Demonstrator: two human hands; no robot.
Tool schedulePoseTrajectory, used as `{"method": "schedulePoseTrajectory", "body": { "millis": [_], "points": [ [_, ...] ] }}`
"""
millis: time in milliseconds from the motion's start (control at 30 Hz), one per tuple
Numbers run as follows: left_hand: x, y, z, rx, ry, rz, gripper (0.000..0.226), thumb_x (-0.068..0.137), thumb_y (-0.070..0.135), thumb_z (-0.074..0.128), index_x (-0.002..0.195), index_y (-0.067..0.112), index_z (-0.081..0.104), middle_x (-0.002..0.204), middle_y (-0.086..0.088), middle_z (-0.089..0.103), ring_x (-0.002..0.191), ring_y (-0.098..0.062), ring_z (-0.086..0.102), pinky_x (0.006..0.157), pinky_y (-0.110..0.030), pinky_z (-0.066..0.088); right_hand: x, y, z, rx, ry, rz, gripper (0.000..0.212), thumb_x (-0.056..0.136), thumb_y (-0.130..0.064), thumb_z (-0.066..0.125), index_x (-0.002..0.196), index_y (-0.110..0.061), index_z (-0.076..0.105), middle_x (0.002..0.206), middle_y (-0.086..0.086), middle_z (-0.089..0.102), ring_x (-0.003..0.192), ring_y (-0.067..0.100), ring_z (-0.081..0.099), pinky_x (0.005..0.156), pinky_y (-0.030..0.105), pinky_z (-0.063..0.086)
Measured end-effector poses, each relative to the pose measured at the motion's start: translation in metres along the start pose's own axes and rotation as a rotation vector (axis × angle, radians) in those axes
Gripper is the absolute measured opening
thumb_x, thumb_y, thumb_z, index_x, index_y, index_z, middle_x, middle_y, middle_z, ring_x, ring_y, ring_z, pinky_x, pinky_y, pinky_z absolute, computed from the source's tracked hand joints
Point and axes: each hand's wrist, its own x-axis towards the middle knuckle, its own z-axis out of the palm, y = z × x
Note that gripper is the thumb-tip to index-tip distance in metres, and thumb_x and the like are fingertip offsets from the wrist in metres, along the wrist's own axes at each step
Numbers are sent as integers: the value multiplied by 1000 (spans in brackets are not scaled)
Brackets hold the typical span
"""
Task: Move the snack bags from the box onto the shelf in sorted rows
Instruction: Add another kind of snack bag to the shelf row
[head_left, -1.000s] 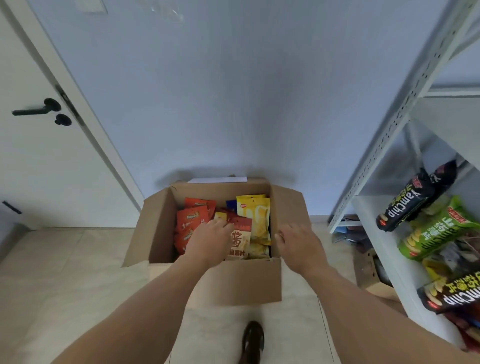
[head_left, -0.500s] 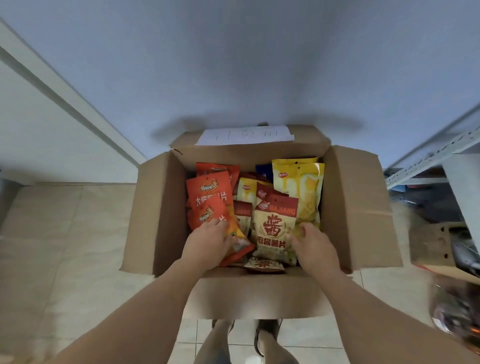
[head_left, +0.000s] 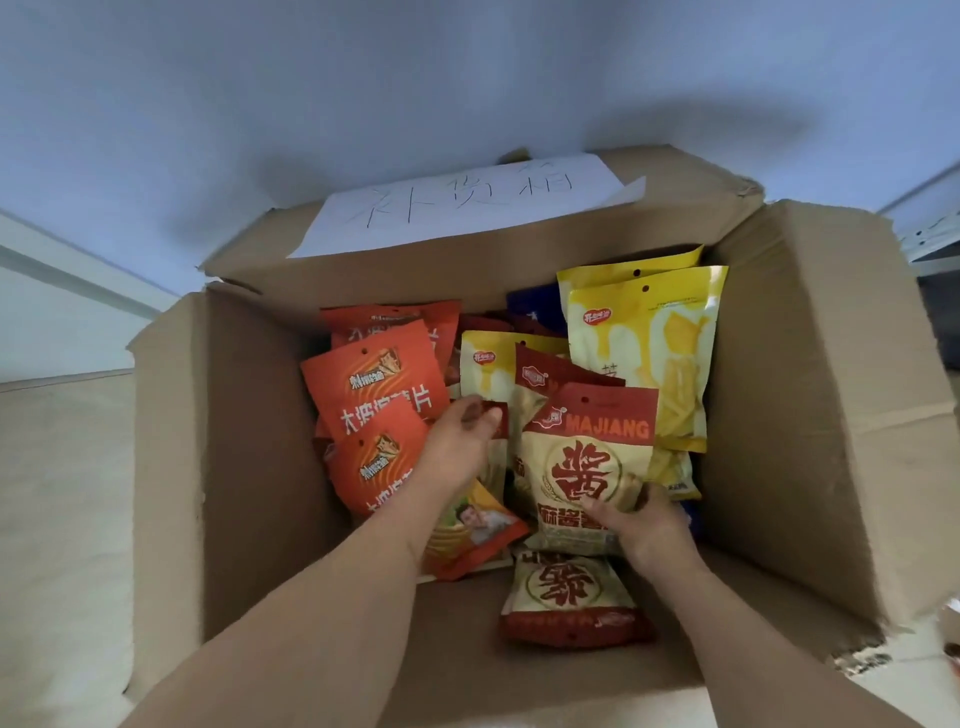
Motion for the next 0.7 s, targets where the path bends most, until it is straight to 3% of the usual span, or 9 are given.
{"method": "schedulePoseTrajectory", "body": {
  "millis": [133, 233, 300, 433, 533, 633, 700],
  "points": [
    [43, 1, 19, -153, -107, -41, 55, 101, 24, 58, 152, 16, 38, 151, -1, 49, 132, -19, 49, 108, -33, 40, 15, 10, 0, 3, -113, 5, 48, 83, -29, 80, 123, -20, 55, 105, -11, 61, 98, 11, 55, 78, 27, 46],
    [57, 0, 30, -214, -244, -82, 53, 98, 20, 63, 147, 18, 44, 139, 4, 56, 109, -8, 58, 90, -26, 48, 22, 13, -6, 51, -192, 1, 28, 87, -22, 76, 106, -27, 56, 93, -20, 54, 84, 1, 50, 63, 16, 39],
    [66, -8, 35, -151, -311, -119, 45, 98, 23, 63, 141, 21, 51, 132, 6, 62, 102, -6, 60, 91, -29, 49, 27, 15, -11, 104, -263, 8, 24, 87, -19, 75, 98, -31, 57, 94, -20, 55, 83, -4, 49, 62, 14, 38],
    [83, -19, 36, -23, -396, -191, 35, 102, 16, 54, 137, 21, 57, 129, 1, 66, 112, -15, 62, 103, -36, 50, 35, 19, -12, 144, -389, 65, 34, 84, -17, 78, 110, -30, 60, 109, -12, 62, 94, 3, 54, 70, 17, 43],
    [92, -18, 39, 105, -467, -174, 33, 99, 15, 58, 131, 20, 62, 127, -2, 67, 110, -17, 62, 96, -31, 52, 36, 21, -11, 125, -435, 105, 36, 83, -24, 79, 114, -31, 61, 114, -12, 64, 99, 5, 56, 73, 19, 45],
    [98, -21, 43, 71, -529, -202, 31, 90, 11, 69, 119, 20, 69, 121, -3, 72, 112, -21, 65, 102, -37, 51, 35, 23, -21, 196, -444, 146, 48, 76, -33, 83, 120, -31, 63, 121, -10, 68, 113, 12, 59, 99, 34, 49],
    [96, -24, 44, -34, -554, -238, 35, 86, 11, 75, 120, 18, 70, 116, -3, 75, 113, -23, 67, 104, -42, 50, 31, 23, -32, 310, -406, 145, 60, 69, -38, 85, 124, -31, 63, 121, -8, 71, 118, 18, 60, 112, 45, 41]
  ]
}}
